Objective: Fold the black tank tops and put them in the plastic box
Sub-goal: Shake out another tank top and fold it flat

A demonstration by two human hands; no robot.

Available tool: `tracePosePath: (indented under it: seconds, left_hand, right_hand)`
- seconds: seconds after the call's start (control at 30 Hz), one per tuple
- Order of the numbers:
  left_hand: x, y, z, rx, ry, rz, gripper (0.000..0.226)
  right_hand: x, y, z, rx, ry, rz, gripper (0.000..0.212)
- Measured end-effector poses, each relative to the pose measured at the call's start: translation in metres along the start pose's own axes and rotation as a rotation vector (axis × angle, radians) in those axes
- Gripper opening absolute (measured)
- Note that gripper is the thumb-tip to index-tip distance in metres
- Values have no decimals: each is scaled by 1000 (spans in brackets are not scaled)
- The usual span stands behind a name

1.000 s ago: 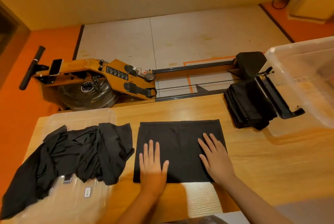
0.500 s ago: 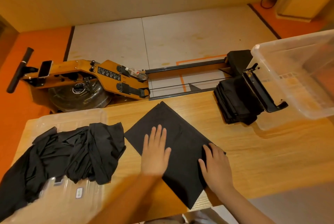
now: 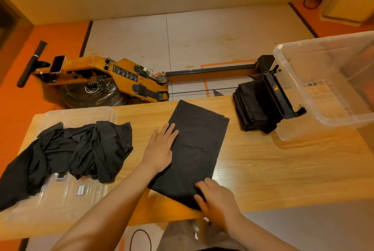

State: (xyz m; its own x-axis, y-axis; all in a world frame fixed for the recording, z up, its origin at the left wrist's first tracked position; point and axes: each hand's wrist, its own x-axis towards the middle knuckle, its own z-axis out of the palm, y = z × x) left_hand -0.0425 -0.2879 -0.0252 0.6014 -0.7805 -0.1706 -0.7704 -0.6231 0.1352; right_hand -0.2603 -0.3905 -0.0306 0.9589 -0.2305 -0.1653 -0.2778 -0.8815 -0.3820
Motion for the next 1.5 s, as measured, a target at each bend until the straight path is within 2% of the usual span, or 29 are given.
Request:
tracePosePath:
  seconds: [0.07, 0.13, 0.2, 0.3, 0.4, 0.47, 0.53, 0.6, 0.63, 0.7, 0.77, 0.83, 0.9, 1.0, 1.07, 1.13, 1.23, 1.33, 1.43, 1.5]
  left_hand:
    - [-18, 20, 12, -86, 118, -141, 62]
    - [-44, 42, 40, -108, 94, -232, 64]
    - [-70, 58, 67, -149, -20, -241, 69]
    - [-88, 57, 82, -153, -80, -225, 71]
    - [-79, 20, 67, -55, -147, -179, 81]
    - [-67, -10, 50, -20, -181, -95, 80]
    - [-57, -28, 35, -27, -200, -87, 78]
    - [-57, -28, 23, -95, -156, -131, 76]
    - [-62, -23, 23, -179, -67, -184, 73]
    - [-78, -11, 30, -394, 149, -395, 62]
    - [-92, 1, 38, -571, 288, -653, 53]
    - [-98, 9, 43, -656, 303, -851, 46]
    - [-100, 13, 45, -698, 256, -943, 43]
    - [-97, 13, 40, -756, 166, -1008, 42]
    - [-97, 11, 37, -769, 143, -1038, 32]
    - [-98, 11, 34, -763, 172, -1060, 20]
    - [-104, 10, 33, -779, 247, -1082, 35]
    - [-109, 11, 27, -826, 285, -1091, 31]
    - [-109, 12, 22, -919, 313, -1079, 30]
    - [-108, 12, 22, -1004, 313, -1088, 28]
  right_hand:
    - [29, 12, -12, 15, 82, 3, 32]
    - [60, 28, -24, -20, 58, -6, 51]
    - [84, 43, -34, -80, -44, 0, 62]
    - [100, 58, -35, -214, -205, 37, 61]
    - [82, 58, -23, -270, -85, 66, 55]
    - [58, 50, -8, -294, 28, 82, 48]
    - [36, 40, 3, -279, 132, 32, 36]
    - [31, 40, 1, -213, 197, 12, 31]
    - [35, 44, -5, -163, 214, 45, 28]
    - [48, 57, -18, -96, 238, 181, 29]
    - [55, 73, -29, -50, 245, 341, 28]
    - [55, 86, -34, 10, 205, 479, 26]
    - [51, 93, -34, 101, 180, 585, 25]
    - [53, 94, -34, 251, 180, 673, 17]
    - [55, 94, -35, 263, 169, 692, 16]
    - [56, 95, -38, 260, 159, 710, 19]
    - [56, 96, -43, 283, 153, 710, 17]
    - [56, 98, -48, 356, 152, 694, 17]
    - [57, 99, -54, 486, 153, 681, 16]
    - [60, 98, -60, 677, 153, 699, 14]
